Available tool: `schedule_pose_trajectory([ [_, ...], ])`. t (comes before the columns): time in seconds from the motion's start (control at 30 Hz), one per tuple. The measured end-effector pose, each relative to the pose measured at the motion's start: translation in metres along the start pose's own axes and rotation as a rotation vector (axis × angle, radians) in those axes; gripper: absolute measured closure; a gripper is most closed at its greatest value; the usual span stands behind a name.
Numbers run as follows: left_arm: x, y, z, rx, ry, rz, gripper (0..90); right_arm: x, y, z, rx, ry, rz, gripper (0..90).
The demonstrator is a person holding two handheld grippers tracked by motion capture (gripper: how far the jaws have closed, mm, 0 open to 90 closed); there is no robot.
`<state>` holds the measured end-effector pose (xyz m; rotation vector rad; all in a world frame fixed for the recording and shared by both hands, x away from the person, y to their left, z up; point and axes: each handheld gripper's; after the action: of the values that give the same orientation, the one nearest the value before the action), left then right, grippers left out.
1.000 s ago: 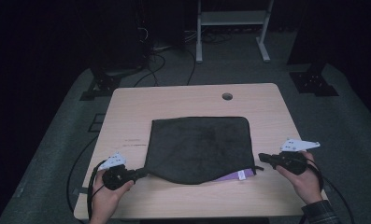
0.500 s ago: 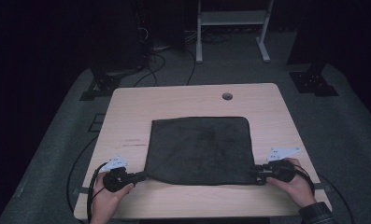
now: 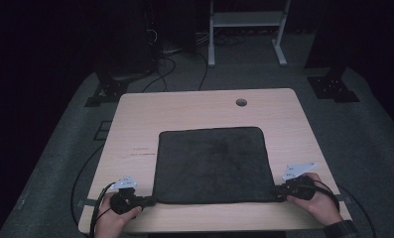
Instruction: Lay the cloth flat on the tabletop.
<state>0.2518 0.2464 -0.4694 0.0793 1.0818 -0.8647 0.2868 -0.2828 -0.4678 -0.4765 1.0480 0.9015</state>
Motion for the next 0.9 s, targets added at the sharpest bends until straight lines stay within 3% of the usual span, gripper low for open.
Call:
schedule_pose_trajectory([
  [0.1, 0.000, -0.001, -0.001, 0.025, -0.001, 0.007, 83.6, -0.001, 0.001, -0.005, 0.009, -0.015, 0.012, 85.0],
  [0.17, -0.003, -0.001, 0.000, 0.034, -0.015, 0.022, 70.5, 0.000, 0.000, -0.006, 0.025, -0.037, 0.031, 80.7],
  [0.2, -0.004, -0.001, 0.001, 0.036, -0.028, 0.027, 70.5, 0.000, -0.001, -0.007, 0.031, -0.051, 0.035, 76.2],
  [0.23, -0.006, -0.001, 0.003, 0.038, -0.038, 0.034, 64.6, 0.000, -0.003, -0.006, 0.036, -0.066, 0.030, 72.1],
  [0.27, -0.008, 0.000, 0.006, 0.040, -0.055, 0.055, 54.9, -0.001, -0.006, -0.004, 0.057, -0.101, -0.001, 61.4],
  [0.33, -0.008, 0.000, 0.009, 0.043, -0.065, 0.073, 52.1, -0.002, -0.008, -0.003, 0.070, -0.121, -0.013, 60.7],
  [0.4, -0.008, 0.004, 0.015, 0.045, -0.087, 0.110, 42.1, -0.004, -0.019, 0.000, 0.120, -0.167, -0.089, 49.4],
  [0.43, -0.008, 0.004, 0.015, 0.045, -0.087, 0.110, 40.0, -0.004, -0.019, 0.000, 0.120, -0.167, -0.089, 49.4],
  [0.47, -0.007, 0.008, 0.022, 0.046, -0.099, 0.135, 38.8, -0.005, -0.029, 0.002, 0.163, -0.194, -0.146, 42.0],
  [0.57, -0.006, 0.014, 0.028, 0.036, -0.111, 0.154, 35.2, -0.004, -0.039, 0.004, 0.197, -0.202, -0.183, 36.7],
  [0.6, -0.005, 0.020, 0.033, 0.033, -0.118, 0.172, 34.5, -0.003, -0.048, 0.004, 0.228, -0.207, -0.219, 33.7],
  [0.9, 0.000, 0.039, 0.054, 0.018, -0.129, 0.250, 31.3, 0.001, -0.080, 0.001, 0.331, -0.201, -0.265, 30.3],
])
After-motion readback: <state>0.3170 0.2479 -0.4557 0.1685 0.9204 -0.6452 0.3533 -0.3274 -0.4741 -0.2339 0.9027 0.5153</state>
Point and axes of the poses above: each handheld gripper's, and its own axes: x roughly forward along the jaws, z roughly out of its top, y roughly to its left, and after that the axes turned 13 degrees about y, right-handed
